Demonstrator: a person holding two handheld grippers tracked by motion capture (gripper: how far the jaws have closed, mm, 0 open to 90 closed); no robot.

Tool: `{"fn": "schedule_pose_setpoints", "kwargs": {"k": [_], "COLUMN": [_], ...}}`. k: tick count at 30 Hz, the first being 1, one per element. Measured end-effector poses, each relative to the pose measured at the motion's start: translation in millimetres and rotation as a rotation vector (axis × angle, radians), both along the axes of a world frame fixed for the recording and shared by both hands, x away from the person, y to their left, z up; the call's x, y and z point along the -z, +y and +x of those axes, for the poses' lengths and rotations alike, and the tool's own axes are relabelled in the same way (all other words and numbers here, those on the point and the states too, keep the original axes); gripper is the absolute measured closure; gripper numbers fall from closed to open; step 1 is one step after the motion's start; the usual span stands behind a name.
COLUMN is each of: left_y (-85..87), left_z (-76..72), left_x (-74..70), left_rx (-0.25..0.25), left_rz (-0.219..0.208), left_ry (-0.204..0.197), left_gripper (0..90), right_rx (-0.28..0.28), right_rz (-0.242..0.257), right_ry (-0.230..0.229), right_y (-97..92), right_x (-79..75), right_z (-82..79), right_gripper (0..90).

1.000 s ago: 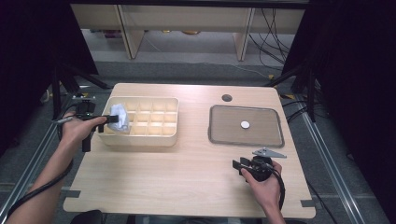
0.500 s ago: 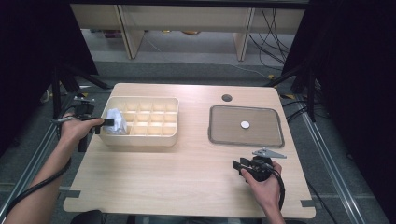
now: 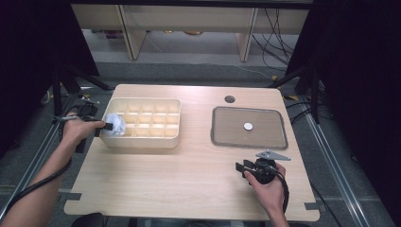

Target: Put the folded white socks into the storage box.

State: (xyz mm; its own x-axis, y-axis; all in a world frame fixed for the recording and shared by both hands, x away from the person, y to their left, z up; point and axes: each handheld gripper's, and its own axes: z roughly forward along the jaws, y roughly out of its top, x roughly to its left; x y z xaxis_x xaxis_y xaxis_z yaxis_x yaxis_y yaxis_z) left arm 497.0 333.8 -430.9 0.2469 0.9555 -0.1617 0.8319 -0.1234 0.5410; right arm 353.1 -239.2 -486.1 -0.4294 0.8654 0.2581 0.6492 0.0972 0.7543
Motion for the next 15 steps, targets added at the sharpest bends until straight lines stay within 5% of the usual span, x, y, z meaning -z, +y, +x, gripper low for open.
{"fn": "schedule_pose_setpoints", "kwargs": {"k": [15], "left_y": [-12.2], "left_z": [6.3], "left_x": [-2.1], "left_rx": [0.077], "left_rz": [0.203], "left_ry": [0.050], "left_gripper": [70.0], "right_rx": [0.009], "right_rz": [0.025], "right_ry": [0.031], "right_y": [1.0], "right_x": [-0.9], "right_z": [-1.2], "right_gripper": [58.1]}}
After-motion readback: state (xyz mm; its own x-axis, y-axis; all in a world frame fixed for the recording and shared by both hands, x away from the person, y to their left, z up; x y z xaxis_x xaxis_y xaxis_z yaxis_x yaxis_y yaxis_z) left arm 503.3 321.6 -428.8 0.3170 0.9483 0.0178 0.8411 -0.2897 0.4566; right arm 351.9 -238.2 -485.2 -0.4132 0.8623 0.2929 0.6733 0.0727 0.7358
